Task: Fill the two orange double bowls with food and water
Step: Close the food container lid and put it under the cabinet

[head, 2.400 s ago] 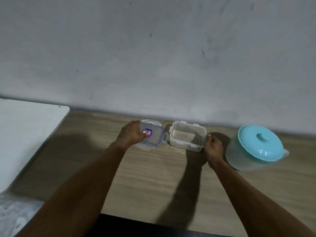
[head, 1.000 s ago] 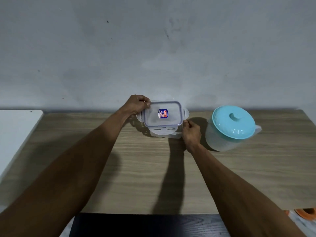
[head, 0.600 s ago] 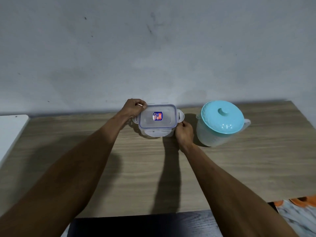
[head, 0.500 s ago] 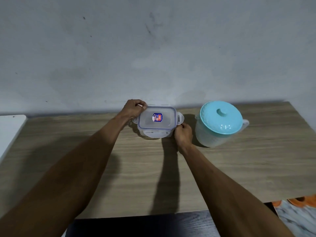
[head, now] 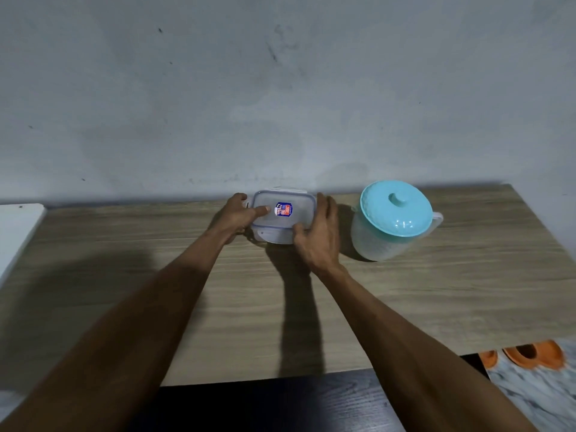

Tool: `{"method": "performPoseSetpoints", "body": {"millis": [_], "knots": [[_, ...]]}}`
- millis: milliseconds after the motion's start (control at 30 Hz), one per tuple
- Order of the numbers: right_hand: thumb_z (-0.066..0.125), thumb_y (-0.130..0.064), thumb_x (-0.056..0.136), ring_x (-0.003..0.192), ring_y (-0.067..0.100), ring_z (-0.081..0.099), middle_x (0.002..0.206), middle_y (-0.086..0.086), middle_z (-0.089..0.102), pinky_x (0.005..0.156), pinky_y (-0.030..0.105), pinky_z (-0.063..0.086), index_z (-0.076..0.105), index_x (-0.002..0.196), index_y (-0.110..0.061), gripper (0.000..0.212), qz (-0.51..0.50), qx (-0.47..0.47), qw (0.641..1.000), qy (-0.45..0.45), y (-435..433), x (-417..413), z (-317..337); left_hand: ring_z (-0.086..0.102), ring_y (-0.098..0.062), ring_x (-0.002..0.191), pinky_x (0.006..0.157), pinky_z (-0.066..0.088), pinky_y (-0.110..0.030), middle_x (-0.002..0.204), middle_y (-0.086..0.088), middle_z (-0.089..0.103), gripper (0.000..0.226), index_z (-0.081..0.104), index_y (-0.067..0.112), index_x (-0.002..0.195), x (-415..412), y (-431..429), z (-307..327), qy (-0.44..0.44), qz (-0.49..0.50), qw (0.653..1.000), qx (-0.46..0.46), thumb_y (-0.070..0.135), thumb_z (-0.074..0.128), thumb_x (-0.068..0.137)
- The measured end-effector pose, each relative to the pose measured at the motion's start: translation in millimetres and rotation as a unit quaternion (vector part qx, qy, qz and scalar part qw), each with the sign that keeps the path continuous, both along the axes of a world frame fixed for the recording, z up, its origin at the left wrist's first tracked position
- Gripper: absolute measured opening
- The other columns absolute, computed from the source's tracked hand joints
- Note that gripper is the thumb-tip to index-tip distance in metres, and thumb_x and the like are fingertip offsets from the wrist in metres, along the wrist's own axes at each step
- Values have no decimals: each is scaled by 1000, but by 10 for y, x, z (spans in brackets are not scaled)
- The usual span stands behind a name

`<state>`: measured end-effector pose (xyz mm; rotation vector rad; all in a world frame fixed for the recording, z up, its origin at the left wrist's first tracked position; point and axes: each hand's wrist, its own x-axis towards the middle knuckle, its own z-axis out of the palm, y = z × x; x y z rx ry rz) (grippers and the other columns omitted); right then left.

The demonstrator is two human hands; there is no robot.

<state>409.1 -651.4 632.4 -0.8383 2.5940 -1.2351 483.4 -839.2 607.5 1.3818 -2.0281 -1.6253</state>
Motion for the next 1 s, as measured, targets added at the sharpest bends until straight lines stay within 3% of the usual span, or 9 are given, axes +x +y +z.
{"method": "performPoseSetpoints", "body": {"millis": [100,167,267,367,567,667,833,933,1000], "knots": [[68,-45,77,151,30,11,163,13,11,122,50,16,16,154,-17,97,159,146,972,94,-105,-111,62,70,-25,91,57,58,-35,119,-8,67,101,52,20,129,71,-3,-64,9,6,1000,21,59,87,42],[70,-57,75,152,30,-1,165,11,2,121,53,7,5,156,-19,110,227,236,936,126,-205,-235,109,67,-18,73,50,58,-34,114,-12,69,78,57,18,124,93,44,-55,20,3,999,33,47,86,58],[75,-62,68,152,33,-3,165,12,0,120,54,8,-1,156,-19,124,266,302,905,137,-349,-356,136,68,-18,78,51,56,-29,112,-9,70,53,58,16,124,108,88,-104,32,10,998,56,32,80,78],[80,-64,61,149,37,9,162,12,9,116,56,21,1,155,-18,131,280,328,889,151,-440,-391,147,70,-25,92,52,54,-25,117,-8,68,55,57,20,126,119,90,-160,39,16,997,62,34,80,78],[78,-69,55,136,35,32,152,10,29,104,57,36,7,153,-17,132,272,337,877,207,-470,-415,96,70,-26,94,60,59,-29,116,-7,65,56,54,22,125,131,128,-158,44,29,997,58,33,81,76],[76,-71,54,135,34,31,153,8,28,102,57,36,8,153,-18,132,273,342,869,230,-479,-438,38,68,-27,97,65,62,-35,117,-6,64,57,54,23,124,132,129,-152,40,31,997,50,35,81,75],[81,-66,53,134,36,32,149,7,31,103,56,36,2,155,-25,135,307,368,859,180,-571,-522,96,69,-28,97,66,62,-40,116,-7,65,67,56,24,121,152,157,-135,47,29,998,42,47,82,64],[82,-65,50,134,36,32,146,6,32,102,55,36,2,154,-29,137,304,366,862,173,-614,-513,97,70,-27,96,66,61,-39,115,-8,66,58,58,23,118,153,176,-116,60,37,996,53,40,82,68],[83,-62,52,141,36,24,151,9,27,108,55,30,-1,155,-27,138,304,360,867,163,-585,-493,82,70,-27,95,68,61,-41,114,-6,68,61,59,26,113,169,209,-71,58,39,996,56,47,82,60]]}}
